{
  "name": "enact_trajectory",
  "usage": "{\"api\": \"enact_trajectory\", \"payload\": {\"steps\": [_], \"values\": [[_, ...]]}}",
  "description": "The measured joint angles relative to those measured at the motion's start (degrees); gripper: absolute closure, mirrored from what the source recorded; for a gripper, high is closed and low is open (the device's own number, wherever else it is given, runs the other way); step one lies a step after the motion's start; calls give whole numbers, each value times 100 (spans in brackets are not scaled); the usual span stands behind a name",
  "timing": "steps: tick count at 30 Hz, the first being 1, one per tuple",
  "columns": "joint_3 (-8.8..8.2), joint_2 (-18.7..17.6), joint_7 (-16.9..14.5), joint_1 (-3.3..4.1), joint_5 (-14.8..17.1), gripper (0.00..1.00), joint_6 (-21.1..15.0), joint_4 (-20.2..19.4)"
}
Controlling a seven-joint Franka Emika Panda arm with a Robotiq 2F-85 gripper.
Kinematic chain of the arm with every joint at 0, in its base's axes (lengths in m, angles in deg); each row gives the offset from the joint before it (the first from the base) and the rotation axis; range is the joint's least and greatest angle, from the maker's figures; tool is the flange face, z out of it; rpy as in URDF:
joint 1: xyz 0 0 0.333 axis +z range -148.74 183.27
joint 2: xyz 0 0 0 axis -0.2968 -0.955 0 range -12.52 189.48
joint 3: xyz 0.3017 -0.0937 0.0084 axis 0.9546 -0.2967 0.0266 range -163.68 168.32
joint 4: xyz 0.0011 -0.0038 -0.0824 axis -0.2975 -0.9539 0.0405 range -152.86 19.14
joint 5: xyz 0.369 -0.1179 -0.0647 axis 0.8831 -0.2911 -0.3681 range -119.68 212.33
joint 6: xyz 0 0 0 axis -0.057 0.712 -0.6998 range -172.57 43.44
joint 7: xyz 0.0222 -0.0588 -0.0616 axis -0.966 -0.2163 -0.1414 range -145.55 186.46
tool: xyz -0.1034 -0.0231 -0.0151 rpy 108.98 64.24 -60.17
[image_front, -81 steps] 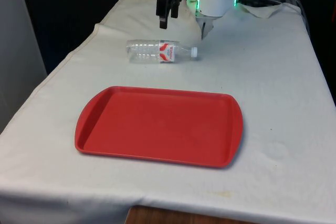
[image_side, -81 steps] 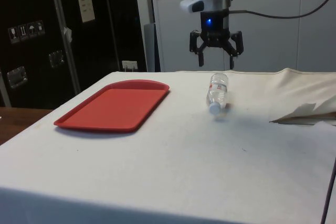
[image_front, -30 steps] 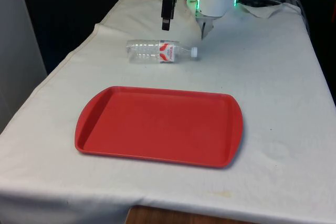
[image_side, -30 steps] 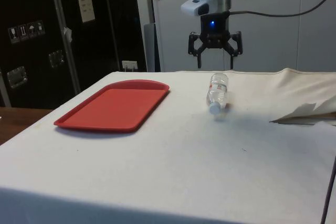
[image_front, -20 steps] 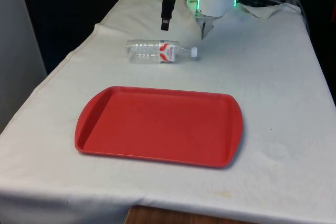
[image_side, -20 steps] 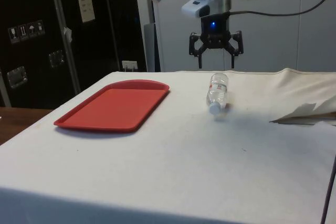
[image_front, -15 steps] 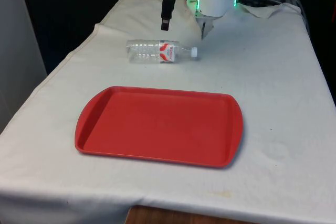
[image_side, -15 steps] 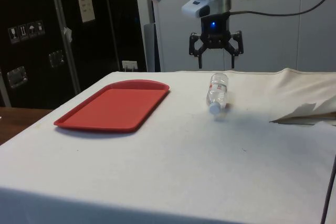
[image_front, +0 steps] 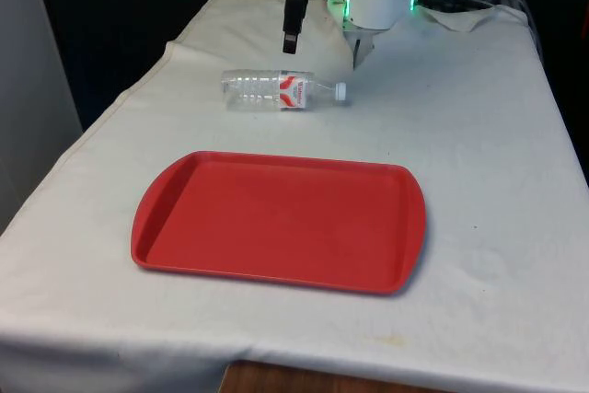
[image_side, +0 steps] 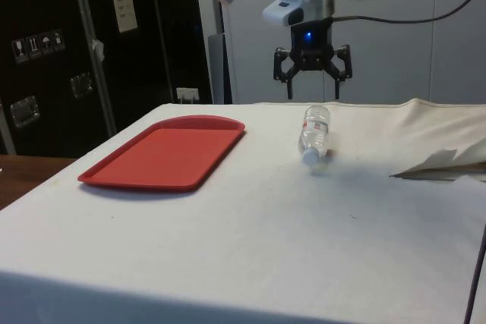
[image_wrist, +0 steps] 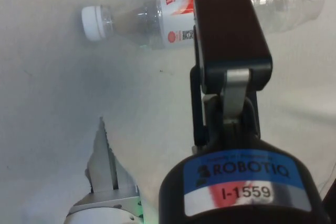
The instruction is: Place the bottle upright on the tray.
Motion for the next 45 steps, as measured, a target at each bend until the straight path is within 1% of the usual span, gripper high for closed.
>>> {"api": "enact_trajectory", "payload": {"steps": [4,8,10,16,32,37,38,45], "values": [[17,0,-11,6,-6,0,34,17],[34,0,17,6,-160,0,115,52],[34,0,17,6,-160,0,115,52],[69,0,155,6,-430,0,223,86],[80,0,178,6,-430,0,264,86],[86,-29,361,11,-430,0,344,143],[97,-63,441,11,-430,0,384,178],[115,-132,607,11,-430,0,424,235]]}}
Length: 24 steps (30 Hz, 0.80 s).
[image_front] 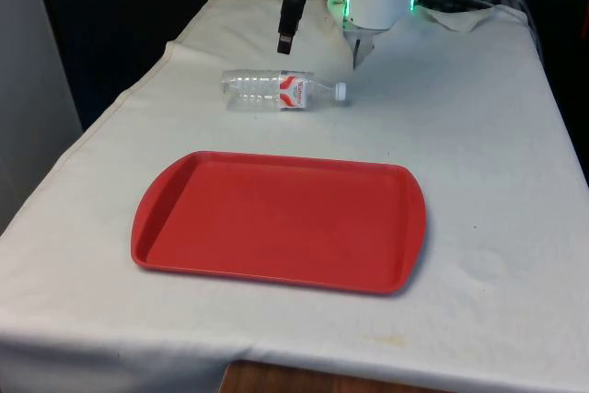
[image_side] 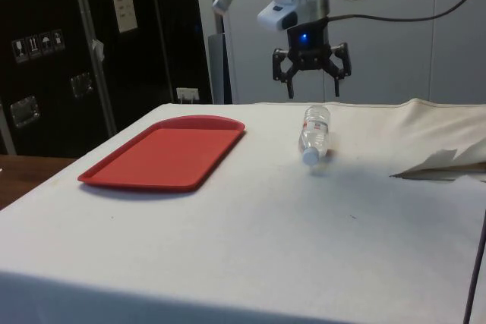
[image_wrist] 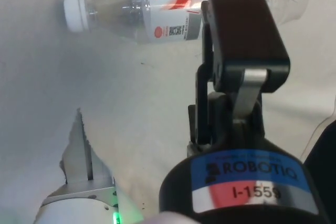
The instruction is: Place the bottle upright on the tray.
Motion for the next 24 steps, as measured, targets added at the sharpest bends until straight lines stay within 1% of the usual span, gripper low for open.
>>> {"api": "enact_trajectory", "payload": {"steps": [8,12,13,15,21,24], "values": [[0,-11,17,0,0,0,11,6],[52,-11,52,6,-6,0,46,6],[103,-11,109,11,-29,0,92,11],[126,-11,155,11,-52,0,115,11],[264,-6,533,11,-372,0,241,23],[298,-6,619,17,-435,0,275,23]]}}
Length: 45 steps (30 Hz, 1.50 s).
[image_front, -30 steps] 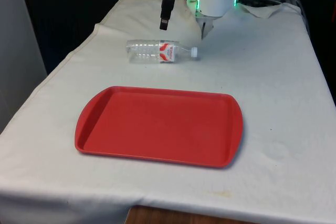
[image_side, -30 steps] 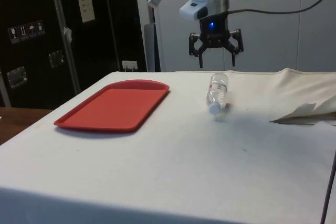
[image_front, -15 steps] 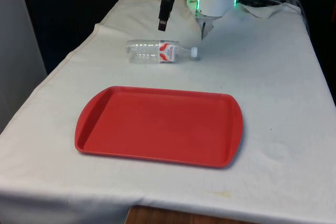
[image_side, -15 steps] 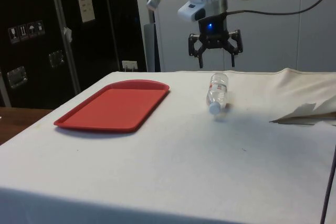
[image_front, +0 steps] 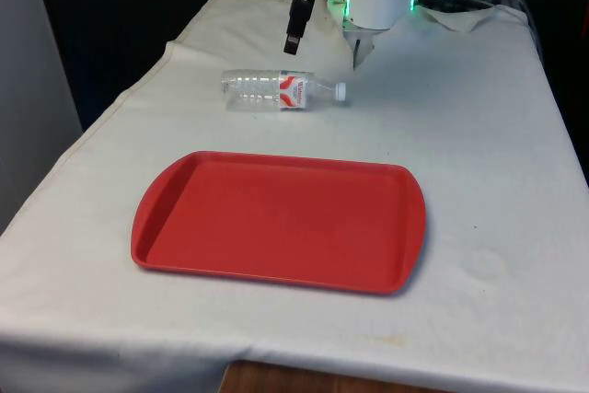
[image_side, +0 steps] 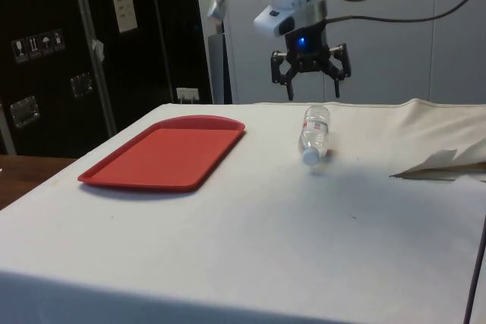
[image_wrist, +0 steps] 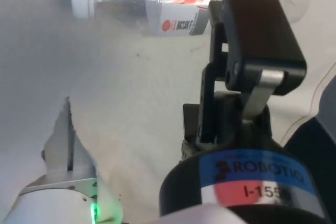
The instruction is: Place the bottle upright on the tray.
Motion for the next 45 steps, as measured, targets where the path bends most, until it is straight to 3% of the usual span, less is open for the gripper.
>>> {"api": "enact_trajectory", "payload": {"steps": [4,17,27,45], "values": [[69,6,97,0,-52,0,69,6],[74,-23,143,0,-103,0,149,11],[17,-223,413,-11,-481,0,281,172],[29,-246,940,-11,-1112,0,739,298]]}}
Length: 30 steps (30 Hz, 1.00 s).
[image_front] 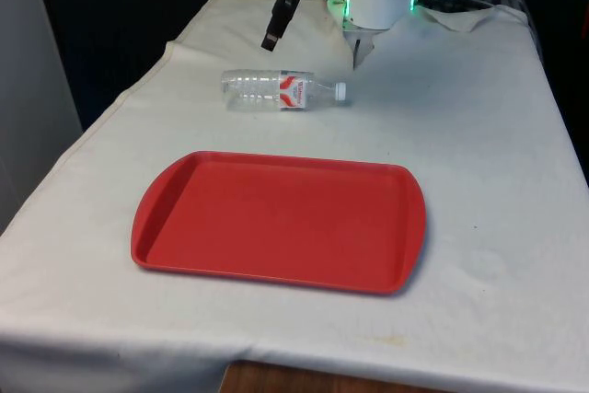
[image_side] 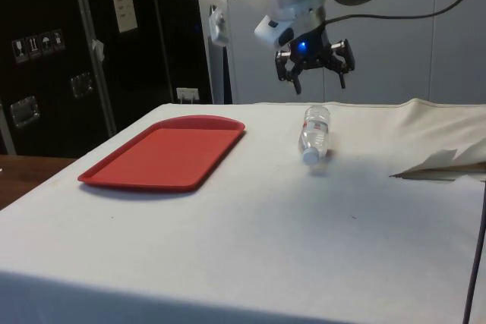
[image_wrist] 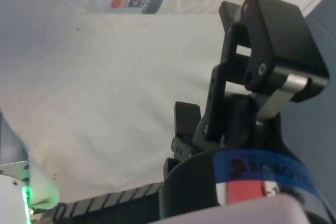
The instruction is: Place the bottle upright on the tray.
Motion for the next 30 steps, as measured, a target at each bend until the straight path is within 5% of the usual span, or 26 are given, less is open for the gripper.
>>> {"api": "enact_trajectory", "payload": {"steps": [30], "values": [[178,-34,814,40,-785,0,831,120]]}}
